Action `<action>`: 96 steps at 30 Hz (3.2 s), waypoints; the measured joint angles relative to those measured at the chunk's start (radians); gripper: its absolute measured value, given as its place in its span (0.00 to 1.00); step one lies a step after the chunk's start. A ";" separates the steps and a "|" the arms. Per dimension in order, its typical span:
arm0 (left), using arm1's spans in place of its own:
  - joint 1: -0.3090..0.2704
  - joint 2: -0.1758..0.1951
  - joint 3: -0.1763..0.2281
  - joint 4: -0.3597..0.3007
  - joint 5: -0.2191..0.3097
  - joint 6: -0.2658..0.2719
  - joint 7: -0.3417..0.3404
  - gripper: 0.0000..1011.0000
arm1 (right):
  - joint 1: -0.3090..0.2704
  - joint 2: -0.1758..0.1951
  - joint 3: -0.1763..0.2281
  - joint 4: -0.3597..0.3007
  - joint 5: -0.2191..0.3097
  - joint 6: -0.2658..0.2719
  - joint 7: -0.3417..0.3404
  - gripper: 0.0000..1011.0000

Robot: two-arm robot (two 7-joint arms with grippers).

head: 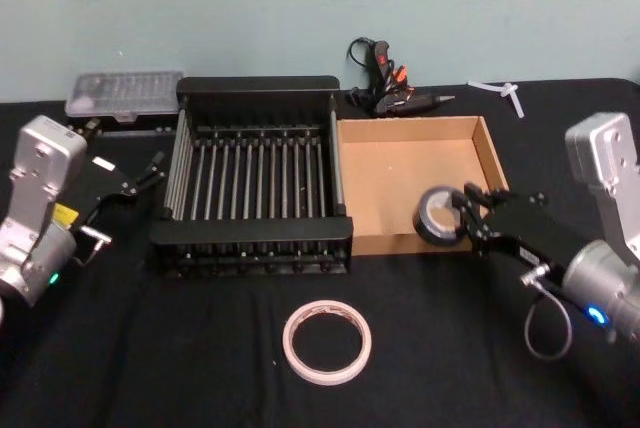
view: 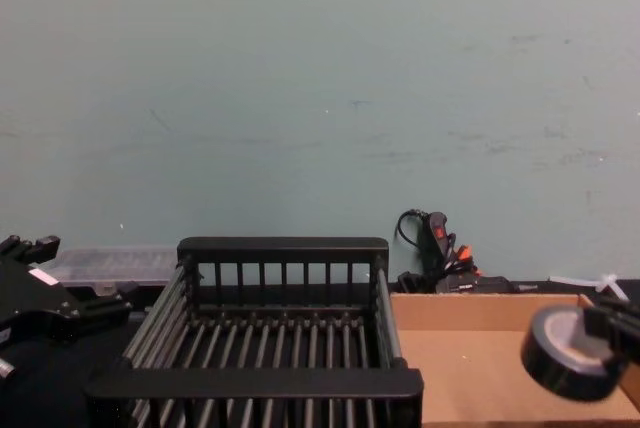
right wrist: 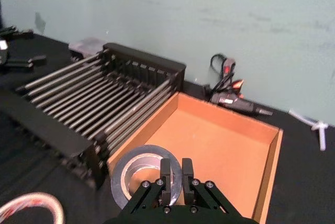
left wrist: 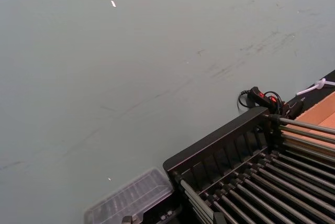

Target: Pick up the white tape and place it into the black box , Pick up the silver tape and place it into the brown box.

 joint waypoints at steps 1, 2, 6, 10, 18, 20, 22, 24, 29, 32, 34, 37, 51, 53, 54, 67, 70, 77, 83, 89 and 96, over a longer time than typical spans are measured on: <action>0.000 0.000 0.000 0.000 0.000 0.000 0.000 0.99 | 0.017 -0.008 -0.004 0.014 -0.006 -0.006 -0.005 0.13; 0.000 0.000 0.000 0.000 0.000 0.000 0.000 0.99 | 0.027 -0.012 -0.007 0.022 -0.009 -0.008 -0.008 0.13; 0.000 0.000 0.000 0.000 0.000 0.000 0.000 0.99 | 0.071 -0.033 -0.018 0.058 -0.025 -0.019 -0.019 0.13; 0.000 0.000 0.000 0.000 0.000 0.000 0.000 0.99 | 0.119 -0.058 -0.028 0.104 -0.044 -0.028 -0.030 0.13; 0.000 0.000 0.000 0.000 0.000 0.000 0.000 0.99 | 0.214 -0.115 -0.043 0.214 -0.087 -0.046 -0.060 0.13; 0.000 0.000 0.000 0.000 0.000 0.000 0.000 0.99 | 0.246 -0.136 -0.047 0.258 -0.102 -0.055 -0.069 0.13; 0.000 0.000 0.000 0.000 0.000 0.000 0.000 0.99 | 0.276 -0.154 -0.051 0.299 -0.118 -0.064 -0.077 0.13; 0.000 0.000 0.000 0.000 0.000 0.000 0.000 0.99 | 0.298 -0.166 -0.056 0.331 -0.129 -0.071 -0.080 0.13; 0.000 0.000 0.000 0.000 0.000 0.000 0.000 0.99 | 0.368 -0.203 -0.076 0.444 -0.170 -0.092 -0.089 0.13; 0.000 0.000 0.000 0.000 0.000 0.000 0.000 0.99 | 0.399 -0.220 -0.086 0.504 -0.192 -0.097 -0.094 0.13; 0.000 0.000 0.000 0.000 0.000 0.000 0.000 0.99 | 0.417 -0.232 -0.092 0.544 -0.206 -0.100 -0.097 0.13; 0.000 0.000 0.000 0.000 0.000 0.000 0.000 0.99 | 0.430 -0.242 -0.094 0.575 -0.217 -0.102 -0.099 0.13; 0.000 0.000 0.000 0.000 0.000 0.000 0.000 0.99 | 0.440 -0.251 -0.094 0.603 -0.235 -0.104 -0.104 0.13; 0.000 0.000 0.000 0.000 0.000 0.000 0.000 0.99 | 0.439 -0.251 -0.093 0.600 -0.233 -0.103 -0.104 0.15; 0.000 0.000 0.000 0.000 0.000 0.000 0.000 0.99 | 0.439 -0.251 -0.093 0.600 -0.232 -0.103 -0.103 0.17; 0.000 0.000 0.000 0.000 0.000 0.000 0.000 0.99 | 0.436 -0.249 -0.092 0.595 -0.229 -0.102 -0.102 0.56; 0.000 0.000 0.000 0.000 0.000 0.000 0.000 0.99 | 0.436 -0.249 -0.092 0.594 -0.228 -0.102 -0.102 0.66; 0.000 0.000 0.000 0.000 0.000 0.000 0.000 0.99 | 0.435 -0.248 -0.092 0.593 -0.228 -0.101 -0.101 0.86; 0.000 0.000 0.000 0.000 0.000 0.000 0.000 0.99 | 0.435 -0.248 -0.092 0.593 -0.227 -0.101 -0.101 0.99; 0.000 0.000 0.000 0.000 0.000 0.000 0.000 0.99 | 0.435 -0.248 -0.092 0.592 -0.227 -0.101 -0.101 0.99; 0.000 0.000 0.000 0.000 0.000 0.000 0.000 0.99 | 0.427 -0.245 -0.087 0.578 -0.227 -0.101 -0.093 0.99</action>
